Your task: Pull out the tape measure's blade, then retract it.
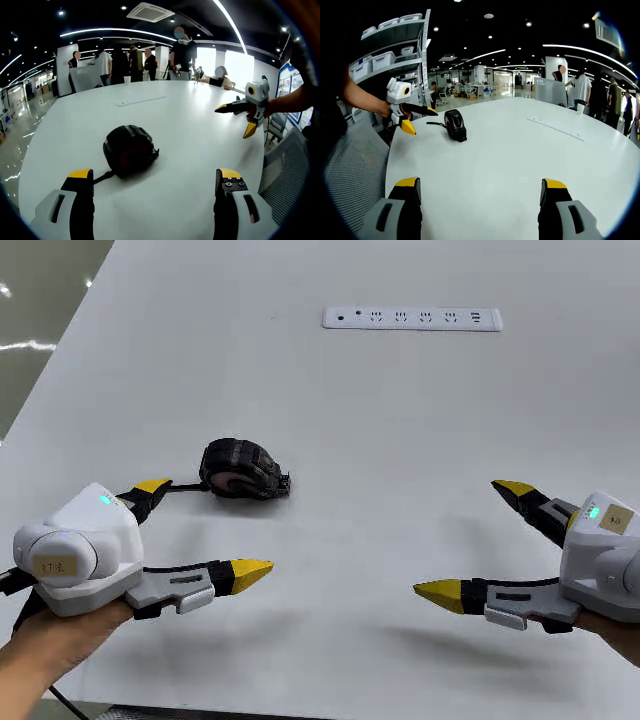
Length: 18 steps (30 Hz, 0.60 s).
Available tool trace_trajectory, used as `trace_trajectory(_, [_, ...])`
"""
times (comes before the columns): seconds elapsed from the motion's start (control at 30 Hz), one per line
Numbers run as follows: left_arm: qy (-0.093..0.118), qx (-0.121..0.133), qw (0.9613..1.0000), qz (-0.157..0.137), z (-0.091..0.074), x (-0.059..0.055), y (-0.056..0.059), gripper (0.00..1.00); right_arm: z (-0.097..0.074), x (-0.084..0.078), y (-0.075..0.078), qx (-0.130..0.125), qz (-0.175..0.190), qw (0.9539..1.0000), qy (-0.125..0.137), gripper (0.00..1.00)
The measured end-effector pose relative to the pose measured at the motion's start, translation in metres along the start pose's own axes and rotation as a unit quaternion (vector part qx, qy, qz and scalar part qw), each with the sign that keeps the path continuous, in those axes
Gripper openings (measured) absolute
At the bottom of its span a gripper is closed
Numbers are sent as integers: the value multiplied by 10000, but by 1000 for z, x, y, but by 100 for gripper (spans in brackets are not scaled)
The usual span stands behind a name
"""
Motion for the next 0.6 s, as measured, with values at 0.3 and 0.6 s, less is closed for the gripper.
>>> trace_trajectory(0.3, [45,-4,10000,5,0,1,0,99,-2,1,-1,-44,21,10000,-1,99])
trace_trajectory(0.6, [51,-4,10000,9,1,2,-1,99,-3,0,0,-72,34,10000,-26,99])
Point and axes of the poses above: the centre of the closed fingertips' face, and the gripper's own axes: z roughly forward along the fingers, y roughly to its right, x roughly out of its top, the point moved 10 cm from there along -z, roughly backward along the fingers, and after that the axes turned 8 degrees about -z, right-handed, at the moved point
